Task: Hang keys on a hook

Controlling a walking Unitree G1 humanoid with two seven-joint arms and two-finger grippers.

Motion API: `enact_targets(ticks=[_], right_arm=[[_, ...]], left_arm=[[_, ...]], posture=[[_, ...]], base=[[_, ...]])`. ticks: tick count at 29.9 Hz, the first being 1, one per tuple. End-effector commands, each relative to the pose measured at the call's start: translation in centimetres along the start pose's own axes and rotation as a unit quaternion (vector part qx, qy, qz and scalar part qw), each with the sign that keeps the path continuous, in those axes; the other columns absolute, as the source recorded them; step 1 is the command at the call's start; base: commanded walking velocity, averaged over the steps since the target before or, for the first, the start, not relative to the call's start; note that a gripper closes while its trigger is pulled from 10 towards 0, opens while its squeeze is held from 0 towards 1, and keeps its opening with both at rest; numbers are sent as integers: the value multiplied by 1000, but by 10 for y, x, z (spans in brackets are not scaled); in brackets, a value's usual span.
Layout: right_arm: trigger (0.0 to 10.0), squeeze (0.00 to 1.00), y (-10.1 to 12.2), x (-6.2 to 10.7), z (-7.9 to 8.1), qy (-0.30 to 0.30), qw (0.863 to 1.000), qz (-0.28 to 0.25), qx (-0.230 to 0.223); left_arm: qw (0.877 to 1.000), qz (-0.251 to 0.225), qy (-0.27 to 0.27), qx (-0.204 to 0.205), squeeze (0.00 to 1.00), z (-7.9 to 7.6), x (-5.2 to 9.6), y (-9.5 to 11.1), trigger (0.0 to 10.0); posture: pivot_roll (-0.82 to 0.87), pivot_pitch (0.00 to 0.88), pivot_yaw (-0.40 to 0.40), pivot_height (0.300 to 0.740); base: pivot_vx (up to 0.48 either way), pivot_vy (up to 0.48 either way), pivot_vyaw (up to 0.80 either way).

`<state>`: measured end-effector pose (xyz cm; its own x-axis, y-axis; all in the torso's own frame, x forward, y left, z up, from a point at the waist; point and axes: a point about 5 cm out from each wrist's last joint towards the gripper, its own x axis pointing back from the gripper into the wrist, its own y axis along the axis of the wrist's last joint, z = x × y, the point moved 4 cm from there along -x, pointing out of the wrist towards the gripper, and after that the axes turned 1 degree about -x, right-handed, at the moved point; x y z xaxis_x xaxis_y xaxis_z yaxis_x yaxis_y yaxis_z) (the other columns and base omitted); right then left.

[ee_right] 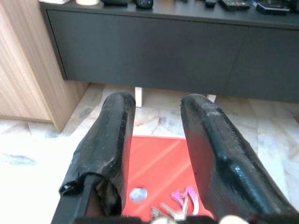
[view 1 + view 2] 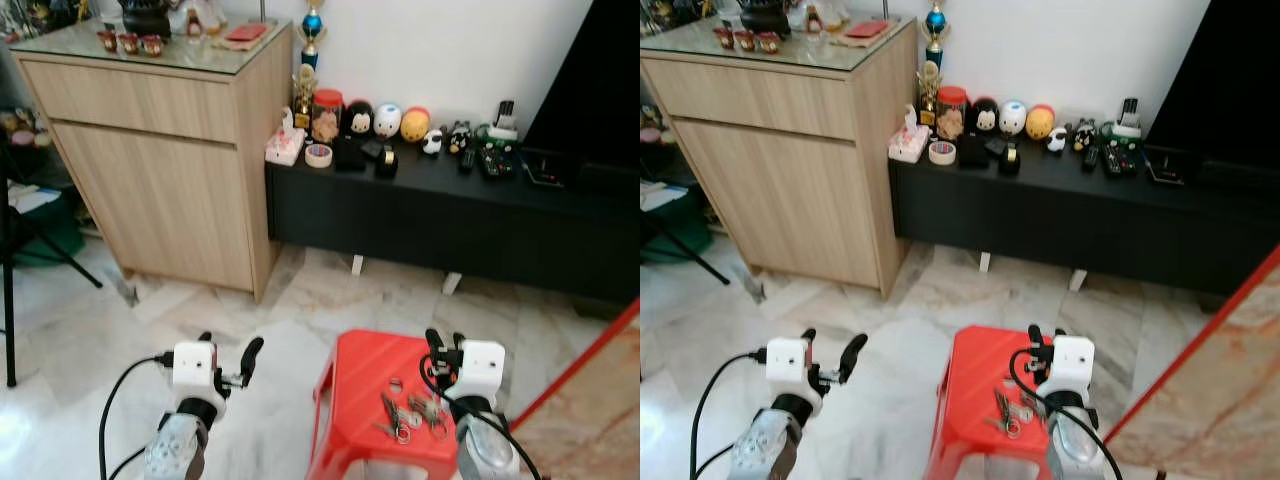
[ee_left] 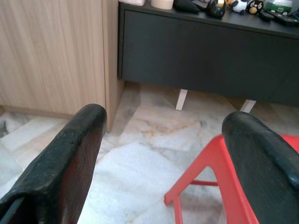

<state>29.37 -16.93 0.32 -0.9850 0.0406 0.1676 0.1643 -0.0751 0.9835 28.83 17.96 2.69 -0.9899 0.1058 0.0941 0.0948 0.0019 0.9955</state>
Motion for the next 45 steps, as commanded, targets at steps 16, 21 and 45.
enact_targets(ticks=[16, 21, 45], right_arm=[[10000, 0, -5, 2, -2, -5, 1000, 10, -18], [10000, 0, -4, 2, 1, 2, 1000, 10, -24], [10000, 0, -8, 2, 5, 13, 999, 17, -26]], left_arm=[[999, 32, 3, -8, 0, 3, -1, -9, 10000], [1000, 28, -3, 3, 0, -2, -2, -8, 10000], [999, 32, -4, 3, 0, -2, -6, -8, 10000]], posture=[[24, 20, -80, 644], [29, 22, -81, 644], [21, 14, -68, 644]], base=[[0, 0, 0], [0, 0, 0], [77, 0, 128]])
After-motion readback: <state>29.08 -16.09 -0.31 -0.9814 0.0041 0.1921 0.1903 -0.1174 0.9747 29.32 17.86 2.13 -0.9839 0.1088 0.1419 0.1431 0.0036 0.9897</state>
